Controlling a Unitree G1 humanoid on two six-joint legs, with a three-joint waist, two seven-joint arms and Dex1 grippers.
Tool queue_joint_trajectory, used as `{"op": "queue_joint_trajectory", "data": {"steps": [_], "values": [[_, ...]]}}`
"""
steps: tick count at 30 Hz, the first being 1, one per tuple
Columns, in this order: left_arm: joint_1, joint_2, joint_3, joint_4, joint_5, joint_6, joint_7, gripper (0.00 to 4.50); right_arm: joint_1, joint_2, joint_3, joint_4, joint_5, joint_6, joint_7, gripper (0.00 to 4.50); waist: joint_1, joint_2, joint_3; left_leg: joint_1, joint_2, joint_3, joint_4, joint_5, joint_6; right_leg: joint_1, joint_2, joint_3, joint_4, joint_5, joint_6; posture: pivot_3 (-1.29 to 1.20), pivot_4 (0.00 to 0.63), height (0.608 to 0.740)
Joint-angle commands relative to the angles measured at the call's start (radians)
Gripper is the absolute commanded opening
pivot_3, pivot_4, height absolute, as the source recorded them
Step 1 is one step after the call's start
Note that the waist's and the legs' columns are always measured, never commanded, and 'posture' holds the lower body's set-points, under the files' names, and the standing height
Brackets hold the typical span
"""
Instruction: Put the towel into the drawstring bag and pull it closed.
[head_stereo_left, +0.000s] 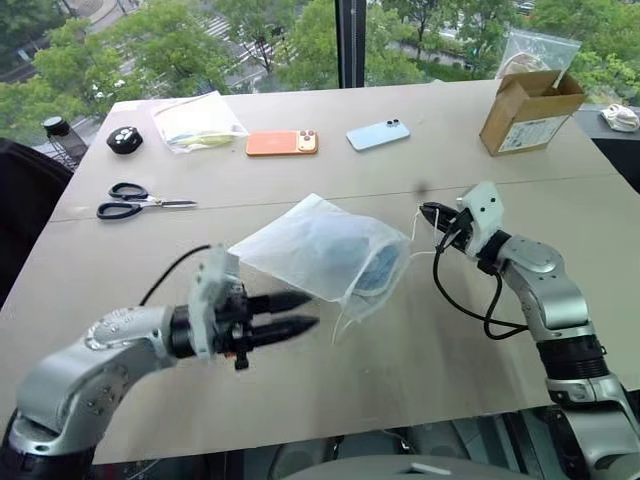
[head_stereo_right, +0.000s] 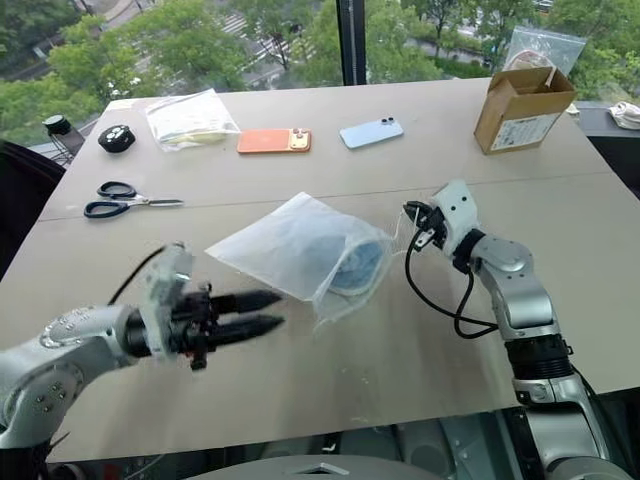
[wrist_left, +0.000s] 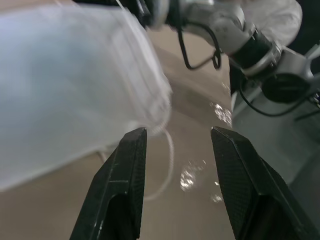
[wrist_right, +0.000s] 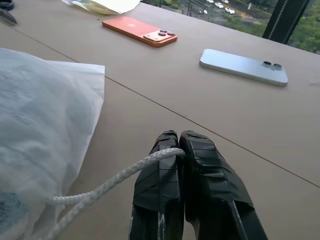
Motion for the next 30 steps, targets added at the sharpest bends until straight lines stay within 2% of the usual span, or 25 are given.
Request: {"op": "queue_joint_trajectory", "data": {"steps": [1,4,8,15,18,20,24,30], "values": [[0.0,-0.018,-0.075,-0.045,0.067,-0.047,0.014,2.05,-0.008,0.003,0.0,-0.052,0.008,0.005,-0.002,0.0,0.003,0.0,0.0,0.0,0.0,0.0,0.0,0.0,0.0,0.0,0.0,0.0,0.0,0.0,0.0,0.0,0.15,0.734],[-0.025,-0.065,-0.157,-0.027,0.133,-0.07,0.057,2.05,-0.003,0.004,0.0,-0.064,0.009,0.015,-0.004,0.0,0.003,0.0,0.0,0.0,0.0,0.0,-0.001,0.0,0.0,0.0,0.0,0.0,0.0,0.0,0.0,0.0,0.15,0.734],[-0.048,-0.081,-0.257,0.026,0.277,-0.146,0.063,2.05,-0.001,0.001,-0.004,-0.072,0.01,0.022,-0.004,0.0,0.001,0.0,0.0,0.0,0.0,0.0,-0.001,0.0,0.0,0.0,0.0,0.0,0.0,0.0,0.0,0.0,0.15,0.734],[-0.046,-0.104,-0.339,0.097,0.386,-0.231,0.053,2.05,-0.004,-0.007,-0.013,-0.075,0.012,0.032,-0.001,0.0,0.001,0.0,0.0,0.0,0.0,0.0,-0.002,0.0,0.0,0.0,0.0,0.0,0.0,0.0,0.0,0.0,0.15,0.734],[-0.027,-0.124,-0.345,0.122,0.414,-0.269,0.058,1.14,-0.006,-0.006,-0.012,-0.072,0.012,0.031,-0.001,0.0,0.001,0.0,0.0,0.0,0.0,0.001,-0.002,0.0,0.0,0.0,0.0,0.0,0.0,0.0,0.0,0.0,0.15,0.734],[-0.017,-0.123,-0.352,0.138,0.465,-0.303,0.074,0.13,-0.008,-0.005,-0.012,-0.067,0.012,0.03,0.001,0.0,0.001,0.0,0.0,0.0,0.0,0.0,-0.003,0.0,0.0,0.0,0.0,0.001,0.0,0.0,0.0,0.0,0.15,0.734],[-0.021,-0.182,-0.327,0.149,0.507,-0.357,0.148,0.06,-0.011,0.004,-0.015,-0.054,0.019,0.029,0.001,0.0,0.002,0.0,0.0,0.0,0.0,0.0,-0.003,0.0,0.0,0.0,0.0,0.0,0.0,0.0,0.0,0.0,0.15,0.734],[-0.02,-0.341,-0.241,0.175,0.7,-0.629,0.388,0.06,-0.033,0.007,-0.055,-0.022,0.038,0.028,-0.021,0.0,0.004,0.0,0.0,0.0,0.0,0.0,-0.002,0.0,0.0,0.0,-0.001,-0.001,-0.001,0.0,0.0,0.0,0.15,0.734]]}}
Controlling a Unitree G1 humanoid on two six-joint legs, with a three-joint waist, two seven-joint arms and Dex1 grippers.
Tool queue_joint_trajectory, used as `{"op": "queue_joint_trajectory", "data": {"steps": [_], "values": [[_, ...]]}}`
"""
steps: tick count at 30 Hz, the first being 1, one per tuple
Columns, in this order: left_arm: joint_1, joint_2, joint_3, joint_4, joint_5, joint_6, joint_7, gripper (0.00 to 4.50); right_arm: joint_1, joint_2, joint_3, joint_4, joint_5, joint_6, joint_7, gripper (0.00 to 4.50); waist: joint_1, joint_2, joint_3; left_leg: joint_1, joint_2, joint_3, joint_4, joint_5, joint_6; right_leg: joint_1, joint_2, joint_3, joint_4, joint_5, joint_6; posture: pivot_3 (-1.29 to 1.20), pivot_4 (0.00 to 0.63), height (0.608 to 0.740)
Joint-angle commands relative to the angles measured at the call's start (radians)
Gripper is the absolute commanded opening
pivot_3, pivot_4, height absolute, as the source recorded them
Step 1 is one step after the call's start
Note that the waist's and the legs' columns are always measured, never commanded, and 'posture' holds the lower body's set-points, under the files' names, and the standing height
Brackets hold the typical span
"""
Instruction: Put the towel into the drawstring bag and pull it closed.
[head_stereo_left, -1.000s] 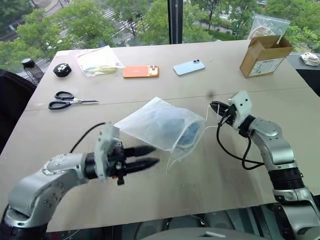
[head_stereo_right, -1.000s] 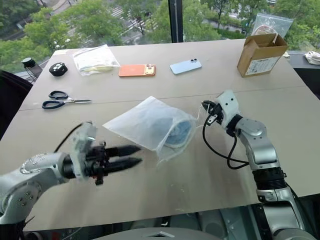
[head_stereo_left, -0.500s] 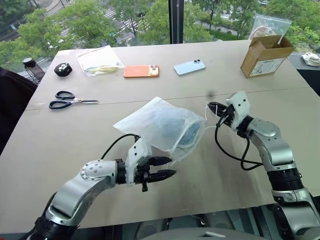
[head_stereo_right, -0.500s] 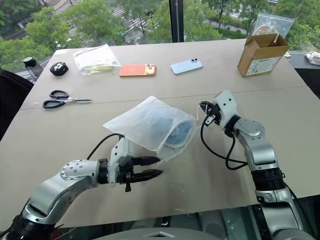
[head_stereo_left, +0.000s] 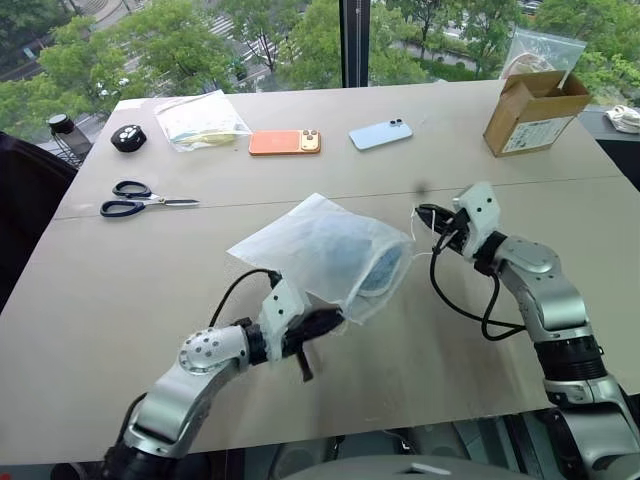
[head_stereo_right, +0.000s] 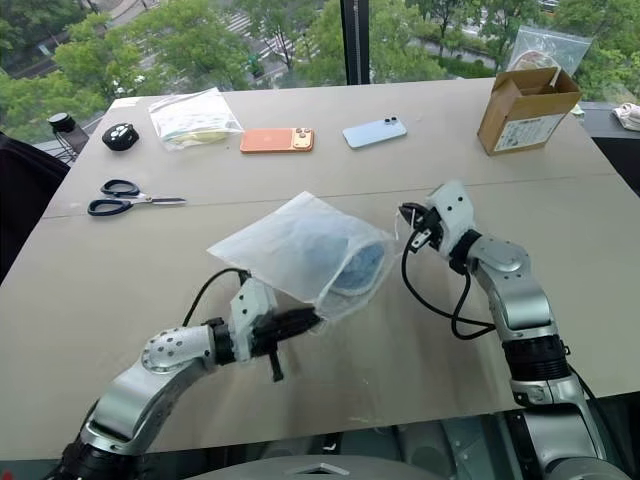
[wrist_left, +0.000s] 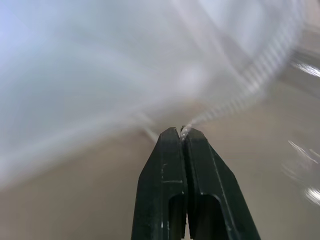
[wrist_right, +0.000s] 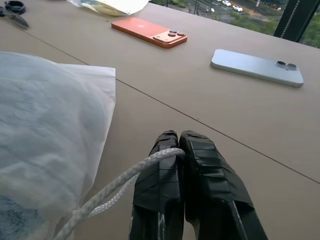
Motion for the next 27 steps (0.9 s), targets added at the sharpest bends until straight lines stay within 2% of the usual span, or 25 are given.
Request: {"op": "queue_joint_trajectory", "data": {"steps": [1,4,5,7,11,16,21,27], "values": [[0.012,-0.018,0.06,0.004,0.179,-0.195,0.146,0.06,-0.036,0.002,-0.045,-0.006,0.014,-0.017,-0.029,0.0,-0.002,0.0,0.0,0.0,0.0,0.0,0.0,0.0,0.0,0.0,0.0,0.0,0.0,0.0,0.0,0.0,0.15,0.734],[0.027,0.059,0.085,0.048,0.462,-0.411,0.277,0.06,-0.06,0.007,-0.039,0.03,-0.035,-0.06,-0.078,0.0,-0.006,0.0,0.0,0.001,0.0,0.001,-0.001,0.0,0.0,-0.001,0.001,0.001,0.001,0.0,0.0,0.0,0.15,0.734],[0.012,0.076,0.13,0.061,0.544,-0.458,0.36,0.06,-0.078,0.016,-0.045,0.055,-0.055,-0.085,-0.113,0.0,-0.005,0.0,0.0,0.001,0.0,0.002,-0.002,0.0,0.0,-0.001,0.001,0.001,0.001,0.0,0.0,0.0,0.15,0.734],[-0.015,0.087,0.195,0.08,0.624,-0.509,0.465,0.06,-0.105,0.03,-0.058,0.091,-0.075,-0.119,-0.161,0.0,-0.001,0.0,0.0,0.001,0.0,0.002,-0.002,0.0,0.0,-0.001,0.001,0.0,0.001,0.0,0.0,0.0,0.15,0.734],[-0.105,0.082,0.342,0.121,0.703,-0.51,0.636,0.06,-0.189,0.058,-0.114,0.176,-0.11,-0.185,-0.302,0.0,0.001,0.0,0.0,0.0,-0.001,0.002,-0.001,0.0,0.0,-0.001,0.0,-0.001,0.001,0.0,0.0,0.0,0.15,0.734],[-0.215,0.134,0.438,0.255,0.864,-0.438,0.819,0.06,-0.235,0.054,-0.125,0.252,-0.23,-0.254,-0.5,0.0,-0.002,0.0,0.0,0.0,-0.001,0.002,-0.001,0.0,0.0,-0.001,0.0,-0.001,0.001,0.0,0.0,0.0,0.15,0.734],[-0.285,0.151,0.481,0.322,0.895,-0.373,0.906,0.06,-0.24,0.087,-0.178,0.267,-0.248,-0.268,-0.659,0.0,-0.006,0.0,0.0,0.0,-0.001,0.003,-0.001,0.0,0.0,-0.002,0.0,0.0,0.001,0.0,0.0,0.0,0.15,0.734],[-0.292,0.135,0.51,0.341,0.934,-0.278,0.997,0.06,-0.23,0.095,-0.273,0.274,-0.246,-0.234,-0.841,0.0,-0.007,0.0,0.0,0.0,-0.001,0.003,-0.001,0.0,0.0,-0.002,0.0,0.0,0.002,0.0,0.0,0.0,0.15,0.734]]}}
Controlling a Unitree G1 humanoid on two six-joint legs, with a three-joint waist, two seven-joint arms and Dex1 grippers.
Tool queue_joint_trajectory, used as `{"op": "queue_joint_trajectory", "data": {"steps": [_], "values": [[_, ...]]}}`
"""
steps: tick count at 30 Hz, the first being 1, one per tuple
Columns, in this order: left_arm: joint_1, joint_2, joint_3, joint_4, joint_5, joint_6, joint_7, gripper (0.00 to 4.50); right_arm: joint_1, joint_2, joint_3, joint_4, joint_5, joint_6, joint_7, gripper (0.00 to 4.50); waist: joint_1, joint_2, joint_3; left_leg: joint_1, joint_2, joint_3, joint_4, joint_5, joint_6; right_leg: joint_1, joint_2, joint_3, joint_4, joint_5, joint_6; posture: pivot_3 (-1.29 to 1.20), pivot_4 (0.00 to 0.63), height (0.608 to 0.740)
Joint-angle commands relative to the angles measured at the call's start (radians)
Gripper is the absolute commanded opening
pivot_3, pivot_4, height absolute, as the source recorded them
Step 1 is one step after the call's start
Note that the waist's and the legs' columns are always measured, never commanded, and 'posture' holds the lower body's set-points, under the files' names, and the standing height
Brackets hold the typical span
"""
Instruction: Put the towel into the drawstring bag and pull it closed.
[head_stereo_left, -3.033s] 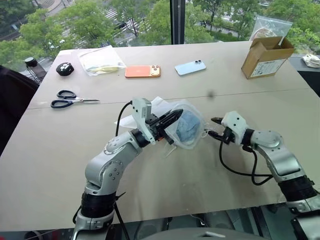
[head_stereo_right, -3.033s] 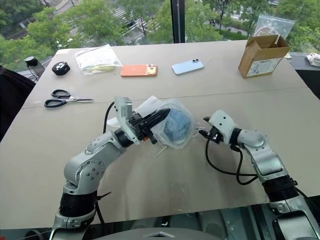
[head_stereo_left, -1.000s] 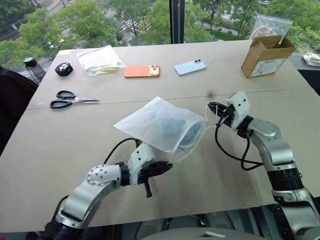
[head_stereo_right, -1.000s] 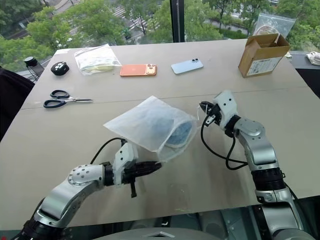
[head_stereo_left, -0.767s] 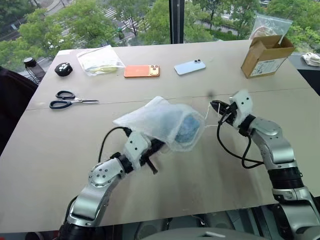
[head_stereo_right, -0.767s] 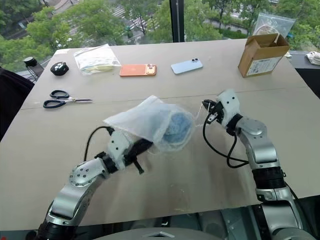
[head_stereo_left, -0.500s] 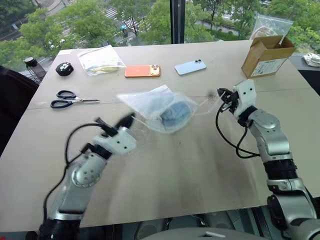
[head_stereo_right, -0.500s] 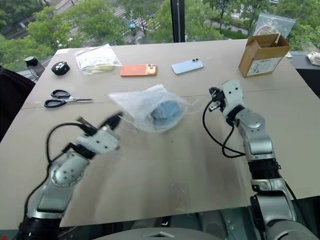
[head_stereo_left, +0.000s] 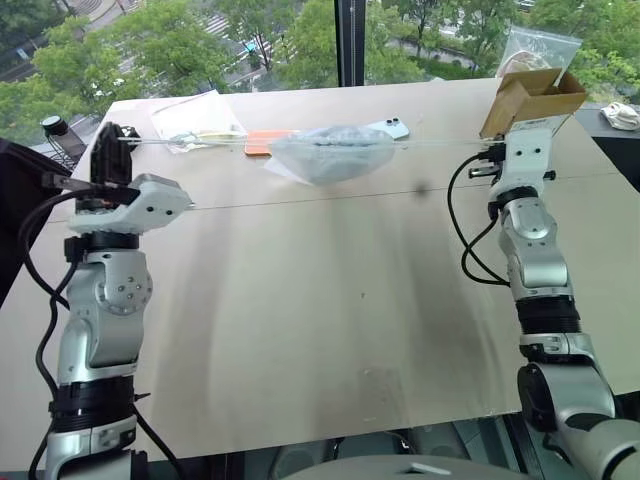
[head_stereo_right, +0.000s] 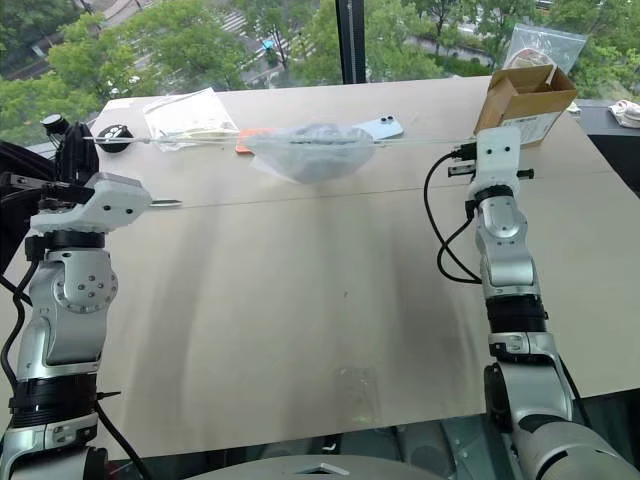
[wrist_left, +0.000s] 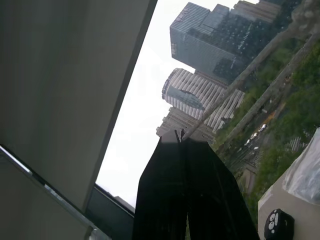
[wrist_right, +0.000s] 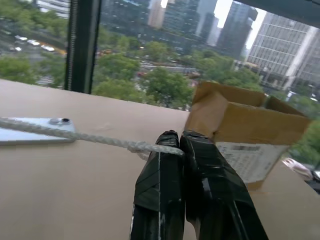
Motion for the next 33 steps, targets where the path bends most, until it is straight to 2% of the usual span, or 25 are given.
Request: {"op": "queue_joint_trajectory", "data": {"steps": [1,6,16,20,23,28,30,32,33], "values": [[-0.004,-0.001,0.092,0.023,0.006,0.077,0.085,0.06,-0.002,-0.032,-0.105,-0.006,-0.008,0.011,-0.112,0.0,0.0,0.0,0.0,0.0,0.0,0.0,0.0,0.0,0.0,0.0,0.0,0.0,0.0,0.0,0.0,0.0,0.15,0.734],[0.007,-0.031,0.107,0.057,0.005,0.119,0.172,0.06,0.032,-0.055,-0.124,0.0,-0.032,0.021,-0.182,0.0,-0.001,0.0,0.0,0.0,0.0,0.0,0.0,0.0,0.0,0.0,0.0,0.0,0.002,0.0,0.0,0.0,0.15,0.734],[-0.004,-0.09,0.153,0.081,0.027,0.276,0.353,0.06,0.051,-0.003,-0.263,-0.019,0.087,0.105,-0.349,0.0,-0.002,-0.001,0.0,0.0,0.0,0.001,0.002,0.0,0.0,0.0,0.0,0.0,0.003,0.0,0.0,0.0,0.15,0.734],[-0.01,-0.097,0.149,0.083,-0.009,0.267,0.352,0.06,0.039,0.01,-0.261,-0.016,0.156,0.136,-0.326,0.0,-0.001,-0.001,-0.001,0.0,0.0,0.001,0.002,0.0,0.0,0.0,0.0,0.001,0.004,0.0,0.0,0.0,0.15,0.734],[-0.028,-0.113,0.1,0.112,-0.095,0.228,0.262,0.06,0.008,0.018,-0.171,0.003,0.287,0.151,-0.072,0.0,-0.003,0.0,-0.001,0.0,0.0,0.001,0.003,0.0,0.0,0.0,0.0,0.001,0.004,0.0,0.0,0.0,0.15,0.734],[-0.022,-0.137,-0.081,0.135,-0.283,0.062,-0.027,0.06,0.05,-0.018,-0.025,-0.065,0.42,0.231,0.383,0.0,-0.012,0.0,-0.001,0.0,0.0,0.0,0.004,0.0,0.0,0.001,0.0,0.0,0.004,0.0,0.0,0.0,0.15,0.734],[0.009,-0.127,-0.162,0.11,-0.38,-0.024,-0.208,0.06,0.098,-0.078,0.039,-0.137,0.468,0.279,0.588,0.0,-0.011,-0.001,-0.001,-0.001,0.0,0.0,0.005,0.0,0.0,0.001,-0.001,-0.001,0.003,0.0,0.0,0.0,0.15,0.734],[0.044,-0.117,-0.202,0.091,-0.463,-0.068,-0.338,0.06,0.151,-0.161,0.109,-0.182,0.443,0.261,0.748,0.0,-0.013,-0.001,-0.001,-0.002,0.0,0.0,0.005,0.0,0.0,0.001,-0.002,-0.001,0.002,0.0,0.0,0.0,0.15,0.734],[0.063,-0.114,-0.213,0.087,-0.507,-0.074,-0.399,0.27,0.174,-0.204,0.135,-0.18,0.421,0.242,0.81,0.63,-0.014,-0.001,-0.001,-0.002,0.0,0.0,0.005,0.0,0.001,0.001,-0.002,-0.002,0.002,0.0,0.0,0.0,0.15,0.734]]}}
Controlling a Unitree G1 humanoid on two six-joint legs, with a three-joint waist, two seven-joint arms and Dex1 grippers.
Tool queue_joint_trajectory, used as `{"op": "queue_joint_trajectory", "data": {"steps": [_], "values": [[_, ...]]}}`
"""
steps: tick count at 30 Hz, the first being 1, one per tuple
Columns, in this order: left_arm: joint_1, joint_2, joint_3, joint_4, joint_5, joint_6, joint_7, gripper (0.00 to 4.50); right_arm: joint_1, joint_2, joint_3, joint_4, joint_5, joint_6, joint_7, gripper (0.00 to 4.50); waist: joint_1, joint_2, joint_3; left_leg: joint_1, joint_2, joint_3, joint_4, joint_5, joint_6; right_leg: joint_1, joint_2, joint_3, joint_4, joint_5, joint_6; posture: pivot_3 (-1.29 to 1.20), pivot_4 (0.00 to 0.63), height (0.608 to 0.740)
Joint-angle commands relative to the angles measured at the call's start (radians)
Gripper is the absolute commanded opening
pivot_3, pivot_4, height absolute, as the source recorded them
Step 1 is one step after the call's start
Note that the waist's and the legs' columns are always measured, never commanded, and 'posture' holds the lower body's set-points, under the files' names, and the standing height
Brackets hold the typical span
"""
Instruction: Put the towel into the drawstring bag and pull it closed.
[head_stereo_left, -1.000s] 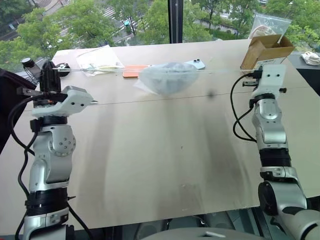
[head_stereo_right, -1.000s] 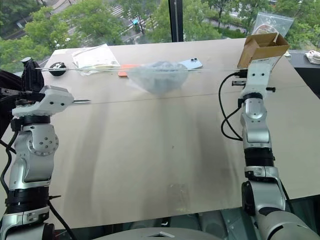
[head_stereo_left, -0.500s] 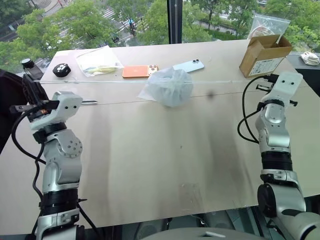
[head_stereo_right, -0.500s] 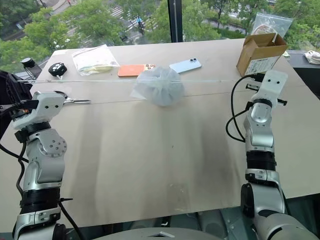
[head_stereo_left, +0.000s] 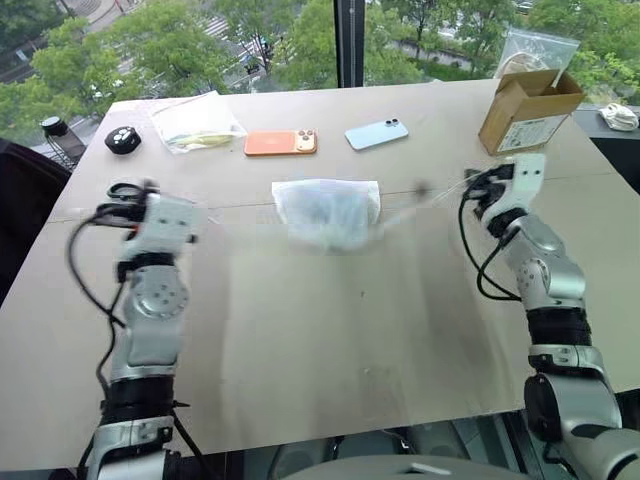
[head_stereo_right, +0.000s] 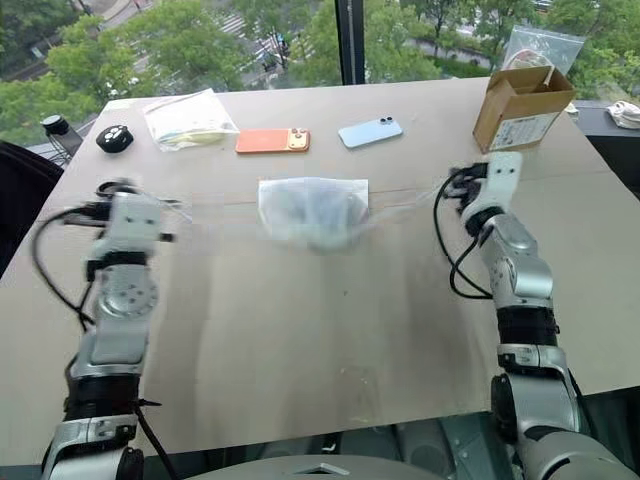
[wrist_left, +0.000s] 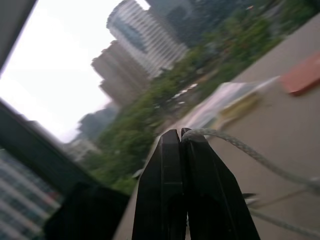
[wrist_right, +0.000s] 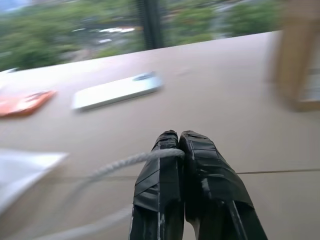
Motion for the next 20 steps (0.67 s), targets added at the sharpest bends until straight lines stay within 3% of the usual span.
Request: {"op": "queue_joint_trajectory", "data": {"steps": [1,4,6,8,10,16,20], "values": [[0.058,0.018,-0.027,-0.055,-0.176,-0.056,-0.224,0.56,0.065,-0.143,0.07,-0.053,-0.035,-0.045,0.258,0.82,-0.003,0.0,0.0,0.0,0.0,0.0,0.0,0.0,0.0,0.0,0.0,0.0,0.0,0.0,0.0,0.0,0.15,0.734],[0.13,0.004,-0.021,-0.087,-0.415,0.044,-0.445,1.71,0.122,-0.267,0.113,-0.02,-0.086,-0.059,0.381,2.17,-0.004,0.0,0.0,0.0,0.0,0.0,0.0,0.0,0.001,0.0,0.0,0.0,-0.001,0.0,0.0,0.0,0.15,0.734],[0.182,0.029,-0.002,-0.11,-0.514,0.111,-0.547,2.71,0.135,-0.306,0.094,-0.008,-0.09,-0.082,0.417,3.16,-0.009,0.0,0.0,0.001,0.001,0.0,0.0,-0.001,0.002,0.0,0.0,0.0,0.0,0.0,0.0,0.0,0.15,0.734],[0.234,0.068,0.03,-0.128,-0.579,0.188,-0.615,3.57,0.147,-0.337,0.065,-0.02,-0.054,-0.056,0.47,3.57,-0.013,0.0,0.0,0.002,0.001,0.0,0.0,-0.002,0.004,0.0,0.001,0.001,0.001,0.0,0.0,0.0,0.15,0.734],[0.309,0.134,0.046,-0.138,-0.585,0.212,-0.692,4.24,0.184,-0.393,0.067,-0.048,-0.041,-0.025,0.549,3.57,-0.011,0.0,0.0,0.003,0.003,0.0,0.0,-0.003,0.004,0.0,0.001,0.001,0.002,0.001,-0.001,0.0,0.15,0.734],[0.465,0.219,0.081,-0.215,-0.654,0.238,-0.853,4.24,0.222,-0.369,0.005,-0.067,0.044,-0.011,0.602,3.57,-0.003,0.002,0.0,0.004,0.003,0.001,0.0,-0.003,0.005,0.003,0.0,0.001,0.0,0.001,-0.002,0.0,0.15,0.734],[0.466,0.206,0.083,-0.255,-0.656,0.26,-0.851,4.24,0.229,-0.342,0.002,-0.063,0.023,-0.072,0.597,3.57,0.005,0.002,0.0,0.004,0.002,0.0,0.0,-0.003,0.005,0.003,-0.002,0.0,0.0,0.001,-0.002,0.0,0.15,0.734]]}}
